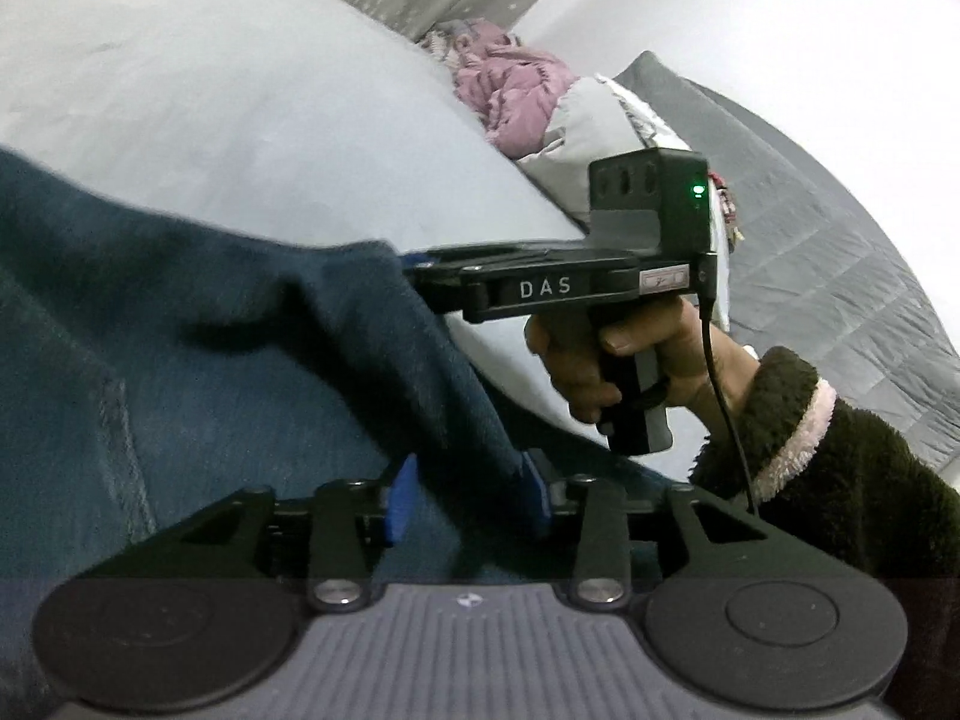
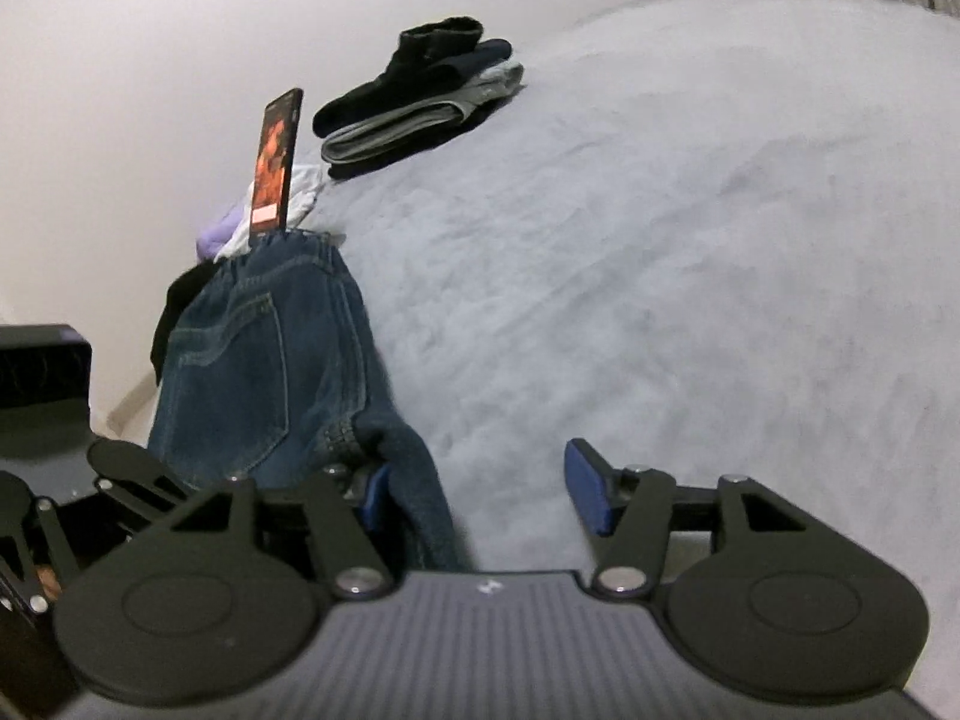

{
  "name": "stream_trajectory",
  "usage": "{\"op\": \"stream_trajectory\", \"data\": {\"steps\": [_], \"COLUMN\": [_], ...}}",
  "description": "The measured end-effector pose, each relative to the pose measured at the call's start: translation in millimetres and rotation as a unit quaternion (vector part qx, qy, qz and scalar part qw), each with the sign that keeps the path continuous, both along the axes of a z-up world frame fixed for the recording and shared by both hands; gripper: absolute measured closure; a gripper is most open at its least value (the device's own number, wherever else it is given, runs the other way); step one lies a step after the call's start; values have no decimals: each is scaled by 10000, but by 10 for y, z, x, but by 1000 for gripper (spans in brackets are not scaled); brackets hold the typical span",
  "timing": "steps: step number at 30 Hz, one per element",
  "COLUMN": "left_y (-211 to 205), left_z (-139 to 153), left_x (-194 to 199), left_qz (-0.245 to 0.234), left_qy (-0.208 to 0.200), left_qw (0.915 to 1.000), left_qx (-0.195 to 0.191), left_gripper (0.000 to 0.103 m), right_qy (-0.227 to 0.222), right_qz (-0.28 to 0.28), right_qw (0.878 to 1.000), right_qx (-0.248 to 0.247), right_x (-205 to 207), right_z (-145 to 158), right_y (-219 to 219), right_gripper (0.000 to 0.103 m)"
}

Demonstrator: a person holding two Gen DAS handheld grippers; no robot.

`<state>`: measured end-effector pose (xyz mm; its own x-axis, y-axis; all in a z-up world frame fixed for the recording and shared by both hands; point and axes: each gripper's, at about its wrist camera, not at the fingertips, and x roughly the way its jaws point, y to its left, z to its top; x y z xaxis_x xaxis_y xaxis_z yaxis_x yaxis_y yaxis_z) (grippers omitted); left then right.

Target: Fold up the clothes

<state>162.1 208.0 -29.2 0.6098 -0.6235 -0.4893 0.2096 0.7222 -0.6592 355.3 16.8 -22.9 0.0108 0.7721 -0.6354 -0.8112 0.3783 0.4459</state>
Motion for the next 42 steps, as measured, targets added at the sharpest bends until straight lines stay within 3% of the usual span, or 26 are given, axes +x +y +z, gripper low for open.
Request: {"op": "stream_trajectory", "data": {"steps": [1, 2, 4, 6, 9, 12, 15, 18, 24, 28, 32, 36, 42], "left_y": [1, 0, -1, 15, 28, 1, -76, -189, -356, -542, -730, -821, -874], "left_z": [1, -7, -53, -137, -263, -298, -304, -278, -140, -145, -232, -345, -419], "left_x": [29, 52, 178, 300, 480, 596, 714, 790, 599, 378, 223, 136, 13], "left_qz": [-35, -47, -71, -27, 86, 207, 450, 532, -45, -481, -837, -946, -986], "left_qy": [-49, -68, -58, 101, 384, 426, 384, 362, 94, -49, -127, -407, -824], "left_qw": [10000, 9999, 9994, 9983, 9948, 9918, 9886, 9897, 9944, 9964, 9958, 9946, 9917], "left_qx": [-65, -119, -343, -577, -937, -1184, -1382, -1278, -1055, -702, -340, -97, 94], "left_gripper": [63, 63, 63, 63, 62, 62, 56, 54, 52, 50, 50, 50, 50], "right_qy": [143, 584, 733, 507, 301, 118, -196, -882, -1869, -1670, -1299, -1168, -1190], "right_qz": [-39, -169, -212, -257, -770, -1454, -1865, -2376, -2421, -3116, -3995, -4459, -4563], "right_qw": [9999, 9980, 9967, 9970, 9940, 9873, 9806, 9659, 9478, 9268, 8917, 8691, 8654], "right_qx": [-27, -152, -265, -516, -719, -630, -563, -530, -898, -1266, -1683, -1793, -1697], "right_x": [21, 88, 123, 80, 95, 4, -195, -626, -1463, -1555, -1801, -2014, -2008], "right_z": [2, -6, 27, 121, 253, 441, 579, 728, 705, 654, 654, 616, 456], "right_y": [9, 9, 11, -21, -285, -728, -1089, -1533, -1988, -2615, -3471, -3874, -3988], "right_gripper": [43, 43, 42, 37, 33, 33, 33, 34, 47, 47, 47, 47, 47]}}
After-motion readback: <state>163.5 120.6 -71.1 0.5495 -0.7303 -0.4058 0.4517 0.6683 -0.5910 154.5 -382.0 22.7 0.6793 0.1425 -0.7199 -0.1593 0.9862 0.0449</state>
